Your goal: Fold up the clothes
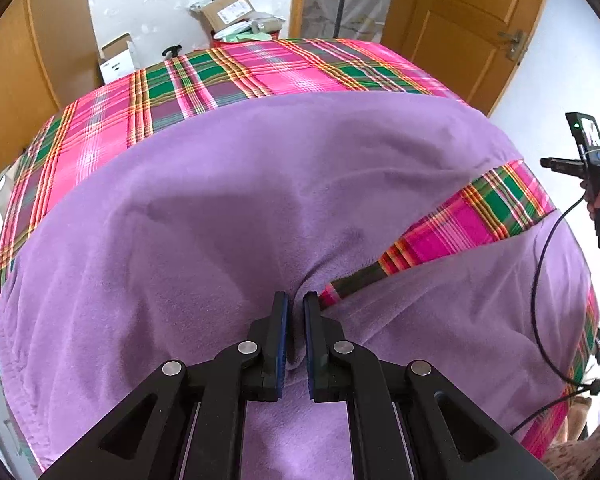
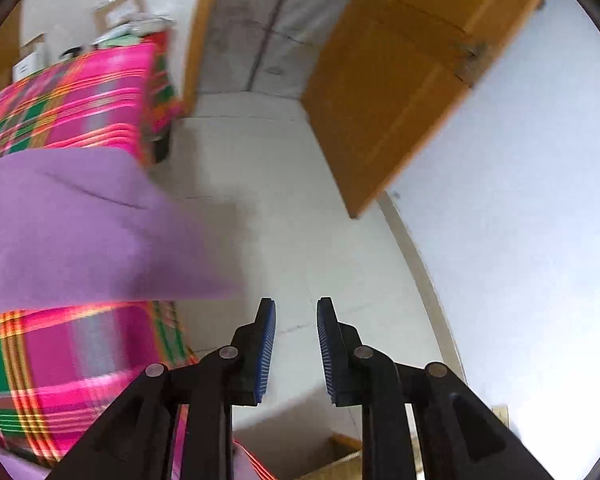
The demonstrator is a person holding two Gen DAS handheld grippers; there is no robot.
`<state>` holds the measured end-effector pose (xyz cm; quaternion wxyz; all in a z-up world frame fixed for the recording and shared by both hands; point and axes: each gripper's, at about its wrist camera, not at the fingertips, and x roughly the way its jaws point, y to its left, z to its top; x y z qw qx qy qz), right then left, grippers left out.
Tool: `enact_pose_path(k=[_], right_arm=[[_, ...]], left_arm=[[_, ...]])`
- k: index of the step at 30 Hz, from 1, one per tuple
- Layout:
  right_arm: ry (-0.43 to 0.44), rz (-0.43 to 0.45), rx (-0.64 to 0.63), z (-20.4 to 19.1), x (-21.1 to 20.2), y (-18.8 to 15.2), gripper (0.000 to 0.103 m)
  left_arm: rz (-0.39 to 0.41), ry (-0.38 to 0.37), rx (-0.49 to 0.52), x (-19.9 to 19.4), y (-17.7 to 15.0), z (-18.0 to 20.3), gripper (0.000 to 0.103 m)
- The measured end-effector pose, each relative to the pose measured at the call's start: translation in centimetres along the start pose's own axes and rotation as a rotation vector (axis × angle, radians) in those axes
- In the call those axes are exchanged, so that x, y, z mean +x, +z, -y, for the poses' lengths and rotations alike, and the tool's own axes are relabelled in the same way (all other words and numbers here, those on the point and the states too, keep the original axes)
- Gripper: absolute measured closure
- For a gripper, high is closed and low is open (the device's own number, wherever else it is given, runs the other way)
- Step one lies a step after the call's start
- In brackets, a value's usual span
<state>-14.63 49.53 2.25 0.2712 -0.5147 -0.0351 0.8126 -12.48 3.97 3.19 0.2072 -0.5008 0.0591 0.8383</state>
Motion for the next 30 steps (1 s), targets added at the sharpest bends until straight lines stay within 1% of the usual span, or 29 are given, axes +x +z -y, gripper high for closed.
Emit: enact_pose_path(k=[2,3,4,6,9,10,11,13,19,21,22,24,25,29,30], right_arm=[[0.072,0.043,0.082,0.9,-0.5,0.4,0.082],[0.171,0.067,0.129,1.2,-0.6,0.7,0.082],[0.227,0.078,0.148,1.0,-0.6,1.0,0.082],[0.324,0.097,0.175,0.6,-0.4,1.7,0.082],[0.430,0.095,0.181,-1.1,0.4,2.6,0.080],[0.465,0.094,0.183,-1.7,0.6,2.9,0.079],[0.500,0.093,0.184,-2.3,0.9,3.2,0.076],[0.536,0.089,0.207,-3.1,1.8,4.0,0.070],[0.644,0.016,0.246,-5.1,4.4,6.1,0.069],[0.663,0.008,0.251,-5.9,4.5,6.6,0.070],[0.643,0.017,0.244,-6.3,4.4,6.8,0.075],[0.580,0.060,0.192,-6.8,3.6,7.2,0.096],[0.547,0.087,0.155,-7.2,3.2,7.5,0.099],[0.484,0.138,0.159,-6.9,2.6,9.0,0.099],[0.467,0.132,0.150,-7.2,2.8,9.1,0.099]], left_arm=[[0.001,-0.002,-0.005,0.1,0.1,-0.1,0.095],[0.001,-0.002,-0.008,0.1,0.1,-0.1,0.095],[0.002,-0.001,-0.010,0.1,0.1,-0.1,0.095],[0.003,0.001,-0.013,0.1,0.1,0.0,0.095],[0.001,0.003,-0.019,0.2,0.2,0.0,0.095],[0.000,0.004,-0.019,0.2,0.2,0.0,0.095],[-0.001,0.005,-0.020,0.3,0.2,0.0,0.095],[-0.002,0.006,-0.020,0.3,0.2,0.0,0.095],[-0.007,0.005,-0.016,0.5,0.3,0.1,0.095],[-0.011,0.006,-0.013,0.6,0.4,0.1,0.095],[-0.012,0.007,-0.010,0.7,0.4,0.2,0.095],[-0.015,0.007,-0.004,0.8,0.5,0.3,0.095],[-0.016,0.008,-0.001,0.8,0.5,0.4,0.095],[-0.015,0.002,0.002,0.9,0.6,0.6,0.095],[-0.016,0.000,0.002,1.1,0.6,0.7,0.095]])
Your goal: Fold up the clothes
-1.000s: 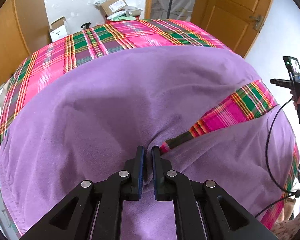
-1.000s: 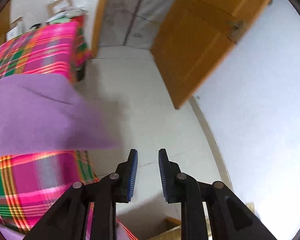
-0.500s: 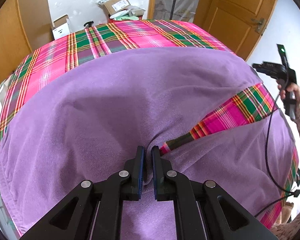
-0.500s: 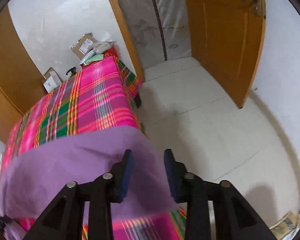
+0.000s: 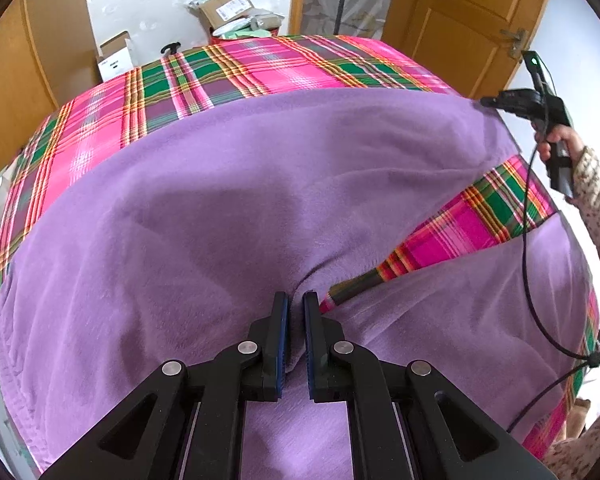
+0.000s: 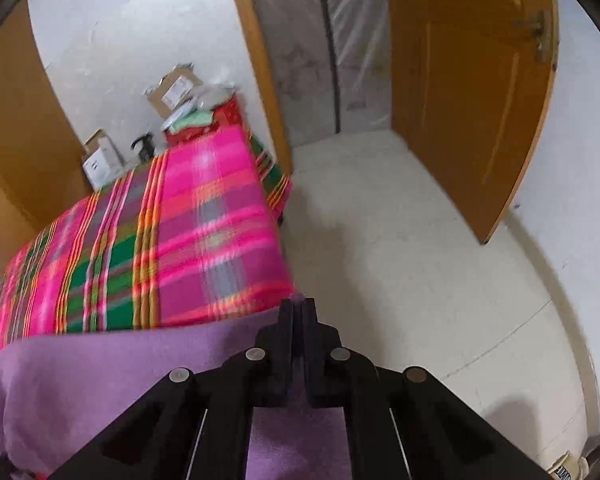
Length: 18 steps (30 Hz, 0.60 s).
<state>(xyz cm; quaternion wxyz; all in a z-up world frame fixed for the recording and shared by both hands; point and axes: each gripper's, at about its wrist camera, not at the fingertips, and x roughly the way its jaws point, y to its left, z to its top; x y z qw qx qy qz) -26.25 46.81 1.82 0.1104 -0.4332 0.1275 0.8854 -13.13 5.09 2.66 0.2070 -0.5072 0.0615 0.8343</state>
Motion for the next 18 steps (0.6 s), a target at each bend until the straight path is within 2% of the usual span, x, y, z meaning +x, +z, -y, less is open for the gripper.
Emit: enact_pose_path(k=[4,8,14,18], right_arm=[[-0.077,-0.049,-0.039,-0.8,1.6,-0.3,0.099],[-0.136,-0.025,-0.101,-1.7,1.1,-0.9,0.099],[-0.186,0.003,-0.103,-2.1,-0.3,-0.6,0.098],[-0.298,-0.021,-0.114,-2.7,0.7,-0.7,0.098]], left_arm=[[-0.009,0.003,0.008,0.3,-0.1,0.2,0.095],[-0.003,-0.002,0.010,0.1,-0.1,0.2,0.095],[0.016,-0.042,0.026,-1.1,-0.8,0.4,0.096],[0.002,-0.044,0.025,-1.1,-1.3,0.1,0.096]])
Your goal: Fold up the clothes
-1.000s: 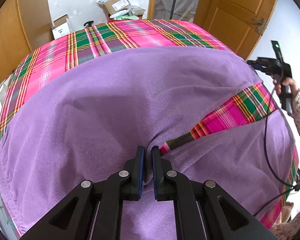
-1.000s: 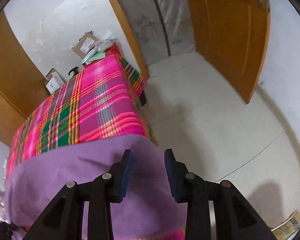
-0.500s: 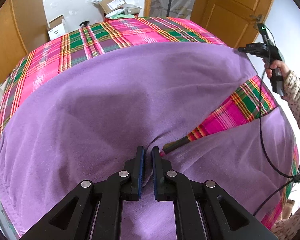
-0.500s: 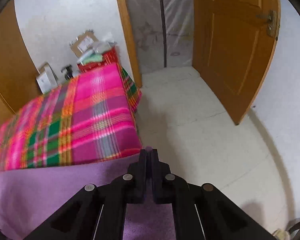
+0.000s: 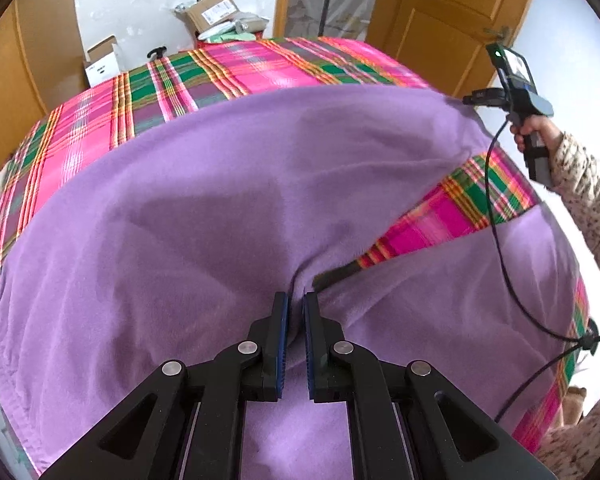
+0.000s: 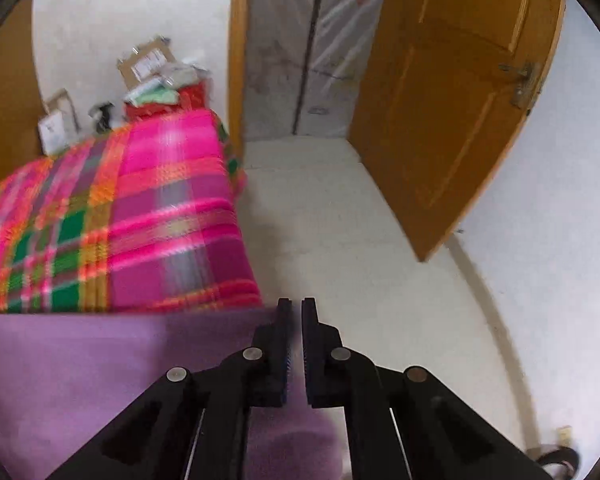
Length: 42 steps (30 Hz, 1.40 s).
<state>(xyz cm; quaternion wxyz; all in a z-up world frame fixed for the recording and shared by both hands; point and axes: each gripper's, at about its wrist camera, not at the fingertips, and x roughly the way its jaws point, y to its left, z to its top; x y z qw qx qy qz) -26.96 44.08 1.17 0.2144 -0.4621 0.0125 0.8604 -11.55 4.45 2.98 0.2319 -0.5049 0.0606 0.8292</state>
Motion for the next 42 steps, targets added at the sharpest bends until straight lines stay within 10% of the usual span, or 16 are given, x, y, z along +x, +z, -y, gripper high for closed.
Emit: enact_pose_path(k=[7,20,32,42], right_arm=[[0.023,0.054,0.028,-0.2,-5.2,-1.7,0.089],[0.393,0.184,-0.264,-9.9,-22.7,-7.8,0.081],[0.623,0.011,-0.479,-20.4,-22.8,-22.4,0.081],[0.618,0.030,-0.443,-18.7,-24.0,-26.1,0.069]], left_arm=[[0.110,-0.099,-0.068,-3.9,-0.8,-1.3,0.095],[0.214,-0.051,-0.288,-11.1,-8.6,-7.8,0.095],[0.143,0.002,-0.536,-11.0,-18.9,-13.2,0.095],[0.197,0.033,-0.711,-13.3,-24.1,-14.1,0.091]])
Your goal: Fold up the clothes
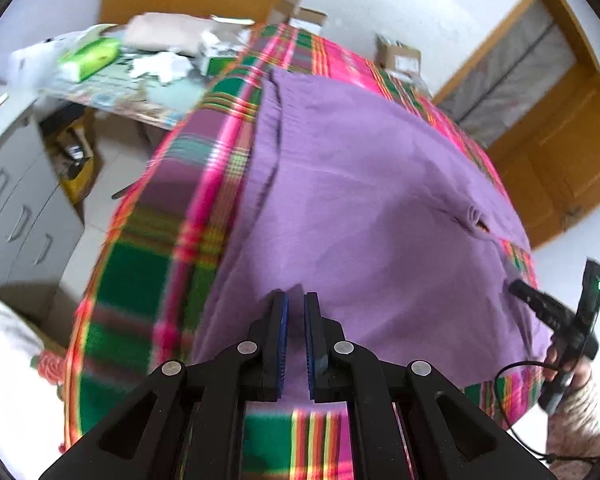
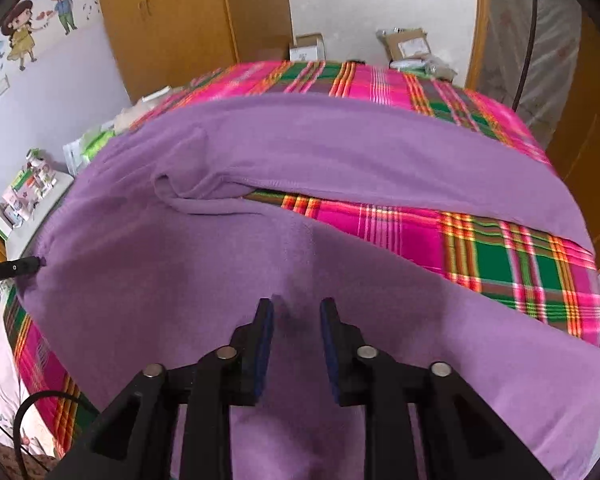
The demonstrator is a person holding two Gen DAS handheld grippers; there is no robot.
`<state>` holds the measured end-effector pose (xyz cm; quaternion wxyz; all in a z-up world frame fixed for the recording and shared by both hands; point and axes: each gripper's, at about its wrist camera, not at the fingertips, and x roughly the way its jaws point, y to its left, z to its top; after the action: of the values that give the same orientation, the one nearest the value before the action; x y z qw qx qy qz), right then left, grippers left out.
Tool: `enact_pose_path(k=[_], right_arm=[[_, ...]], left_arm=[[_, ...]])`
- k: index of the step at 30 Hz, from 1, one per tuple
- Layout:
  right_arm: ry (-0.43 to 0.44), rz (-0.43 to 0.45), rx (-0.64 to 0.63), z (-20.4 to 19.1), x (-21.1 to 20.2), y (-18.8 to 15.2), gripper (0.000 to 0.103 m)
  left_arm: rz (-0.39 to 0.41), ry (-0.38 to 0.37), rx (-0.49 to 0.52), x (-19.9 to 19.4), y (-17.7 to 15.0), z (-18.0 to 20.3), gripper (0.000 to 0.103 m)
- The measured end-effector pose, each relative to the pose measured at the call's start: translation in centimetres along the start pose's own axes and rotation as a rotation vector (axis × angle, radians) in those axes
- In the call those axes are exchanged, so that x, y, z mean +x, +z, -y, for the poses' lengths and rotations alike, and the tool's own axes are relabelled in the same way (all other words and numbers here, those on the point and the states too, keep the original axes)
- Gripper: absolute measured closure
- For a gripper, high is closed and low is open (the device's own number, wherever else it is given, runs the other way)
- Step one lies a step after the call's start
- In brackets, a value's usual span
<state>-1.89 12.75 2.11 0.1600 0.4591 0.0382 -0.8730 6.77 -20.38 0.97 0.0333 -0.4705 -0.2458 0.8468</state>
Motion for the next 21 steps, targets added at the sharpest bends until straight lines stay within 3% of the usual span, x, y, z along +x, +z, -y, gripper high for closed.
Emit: enact_pose_path(k=[1,4,7,9,14,21], right_arm=[[0.009,0.007,-0.014,-0.3,-0.3,-0.2,0.068],[0.026,0.002,-0.093,-2.4,-0.4,-0.6,0.068],[0.037,0.009,-0.155,-4.3,-0.8,-0.7,0.068],[0.058,0.026,-0.188,-5.6,-1.3,-0.5,0.068],[0.114,0.064,-0.283,-8.6,-3.4,-0.9,0.067],[0.140,-0.006,-0.357,-12.3,-1.3,-3.8,0.063]], left_arm=[[0.007,-0.008,-0.028,-0.4,-0.3,-0.4,0.084],[0.019,-0.034,-0.103,-1.5,-1.4,-1.5,0.081],[0.026,-0.024,-0.113,-2.3,-2.1,-1.6,0.079],[0.033,0.000,-0.110,-3.1,-2.5,-1.3,0.072],[0.034,0.005,-0.192,-3.6,-3.2,-3.0,0.072],[-0.007,-0.064,-0.278,-2.4,-3.1,-4.0,0.072]])
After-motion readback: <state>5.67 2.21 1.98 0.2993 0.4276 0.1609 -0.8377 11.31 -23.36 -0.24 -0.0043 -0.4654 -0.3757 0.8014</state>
